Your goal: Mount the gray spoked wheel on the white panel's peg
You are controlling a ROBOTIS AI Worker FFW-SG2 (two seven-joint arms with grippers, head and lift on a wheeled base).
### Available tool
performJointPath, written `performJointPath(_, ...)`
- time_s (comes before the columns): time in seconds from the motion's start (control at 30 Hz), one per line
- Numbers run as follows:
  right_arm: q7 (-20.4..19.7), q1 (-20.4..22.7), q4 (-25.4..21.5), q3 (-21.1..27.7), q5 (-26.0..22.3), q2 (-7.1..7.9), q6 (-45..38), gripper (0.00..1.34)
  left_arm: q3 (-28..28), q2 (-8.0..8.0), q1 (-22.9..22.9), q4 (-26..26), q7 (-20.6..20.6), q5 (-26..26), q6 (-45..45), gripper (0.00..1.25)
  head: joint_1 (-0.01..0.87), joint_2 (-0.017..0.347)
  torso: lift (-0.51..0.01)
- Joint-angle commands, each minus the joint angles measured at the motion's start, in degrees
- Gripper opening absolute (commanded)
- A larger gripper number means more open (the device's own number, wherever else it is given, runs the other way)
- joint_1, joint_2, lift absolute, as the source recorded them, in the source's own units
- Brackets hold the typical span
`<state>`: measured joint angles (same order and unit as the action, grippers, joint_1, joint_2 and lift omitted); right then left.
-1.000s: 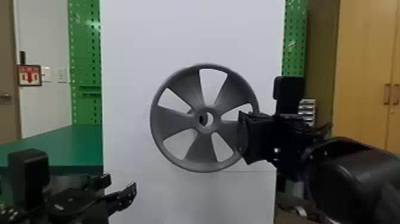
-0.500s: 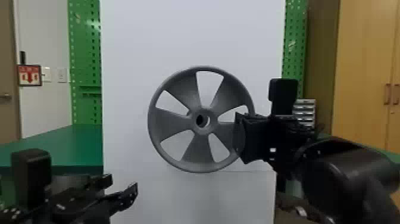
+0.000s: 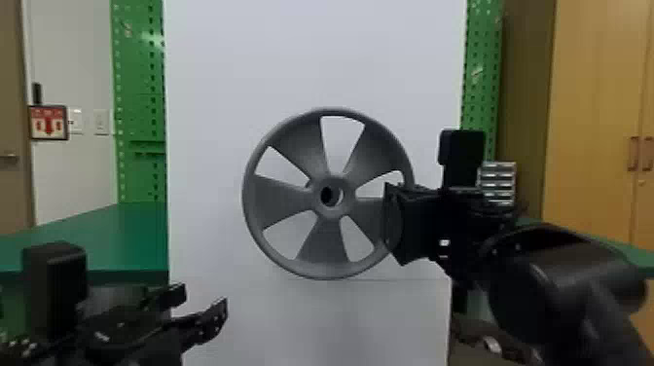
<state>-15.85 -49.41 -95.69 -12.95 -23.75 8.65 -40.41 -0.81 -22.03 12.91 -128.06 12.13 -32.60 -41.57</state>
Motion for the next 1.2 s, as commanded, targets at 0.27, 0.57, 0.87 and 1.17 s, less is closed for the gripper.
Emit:
performJointPath(0.27, 0.91, -0.95, 2.88, 0.12, 0.20, -0.48, 1.83, 0.15, 0.20, -0.03, 0.10, 0.00, 0.00, -0.01, 0.00, 0.77, 0.100, -0.008, -0.480)
performJointPath(0.57, 0.91, -1.83, 4.72, -0.93, 0.46, -1.27, 2.44, 0.14, 0.29, -0.12, 0.19, 0.09, 0.00, 0.08, 0.00, 0.77, 0.100, -0.008, -0.480)
performJointPath(0.87, 0.91, -2.97, 6.57, -1.02, 0.81, -1.79, 3.41, 0.14, 0.90, -0.29, 0.63, 0.27, 0.00, 0.08, 0.00, 0.77, 0.100, -0.008, -0.480)
performJointPath(1.17, 0.82, -3.50, 7.62, -1.02, 0.99, -2.23, 3.94, 0.14, 1.08, -0.29, 0.71, 0.44, 0.00, -0.09, 0.00, 0.77, 0.100, -0.008, -0.480)
